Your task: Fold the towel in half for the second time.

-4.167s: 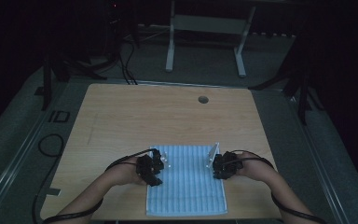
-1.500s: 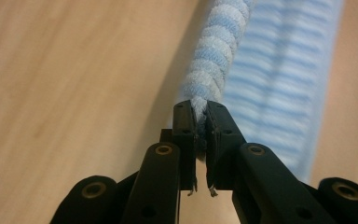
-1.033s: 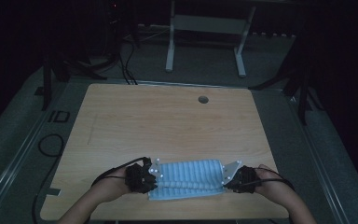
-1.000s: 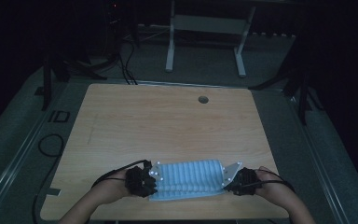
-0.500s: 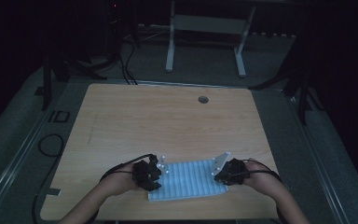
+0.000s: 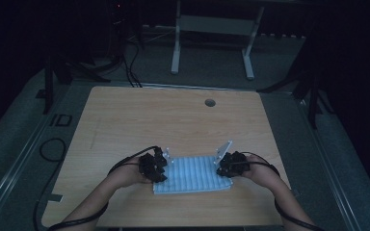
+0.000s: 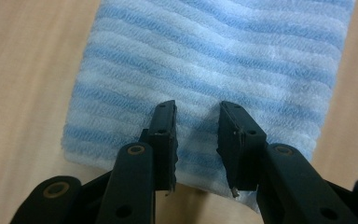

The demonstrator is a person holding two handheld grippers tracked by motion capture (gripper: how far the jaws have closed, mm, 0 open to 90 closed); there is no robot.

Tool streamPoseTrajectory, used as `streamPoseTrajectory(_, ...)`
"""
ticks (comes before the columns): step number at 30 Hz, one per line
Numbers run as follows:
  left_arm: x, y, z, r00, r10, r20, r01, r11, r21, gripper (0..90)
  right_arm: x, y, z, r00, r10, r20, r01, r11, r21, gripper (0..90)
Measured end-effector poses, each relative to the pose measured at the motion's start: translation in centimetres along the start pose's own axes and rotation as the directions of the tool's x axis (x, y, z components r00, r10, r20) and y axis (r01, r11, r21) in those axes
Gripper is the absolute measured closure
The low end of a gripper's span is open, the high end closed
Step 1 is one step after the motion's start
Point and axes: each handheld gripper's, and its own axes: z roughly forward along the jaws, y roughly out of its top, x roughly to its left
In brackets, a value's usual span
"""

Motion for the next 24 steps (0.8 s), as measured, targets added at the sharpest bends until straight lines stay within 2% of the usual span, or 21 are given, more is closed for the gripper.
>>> streamPoseTrajectory(4, 1.5, 0.6, 0.1, 0.9996, 0.005, -0.026, -0.005, 1.0000, 0.007, 66.2, -1.3, 0.6, 0.2, 0.9998, 0.018, 0.010, -0.018, 1.000, 0.012, 85.5)
streamPoseTrajectory(5, 2.1, 0.8, 0.1, 0.9996, -0.007, -0.027, 0.007, 0.9999, 0.009, 66.1, -1.5, 0.7, 0.3, 0.9997, 0.019, 0.013, -0.020, 1.000, 0.014, 85.5)
streamPoseTrajectory(7, 2.6, 1.0, 0.2, 0.9996, 0.000, -0.028, 0.001, 1.0000, 0.008, 66.1, -2.2, 1.0, 0.4, 0.9994, 0.030, 0.015, -0.030, 0.999, 0.020, 85.5)
streamPoseTrajectory(16, 5.1, 1.4, 0.5, 0.9978, -0.052, -0.041, 0.051, 0.9984, -0.024, 66.1, -5.2, 1.1, 0.7, 0.9947, 0.102, 0.011, -0.102, 0.995, -0.008, 84.6)
streamPoseTrajectory(24, 6.4, 1.8, 0.5, 0.9961, -0.067, -0.058, 0.066, 0.9978, -0.006, 66.1, -6.3, 1.8, 1.0, 0.9924, 0.123, 0.011, -0.123, 0.992, -0.004, 84.5)
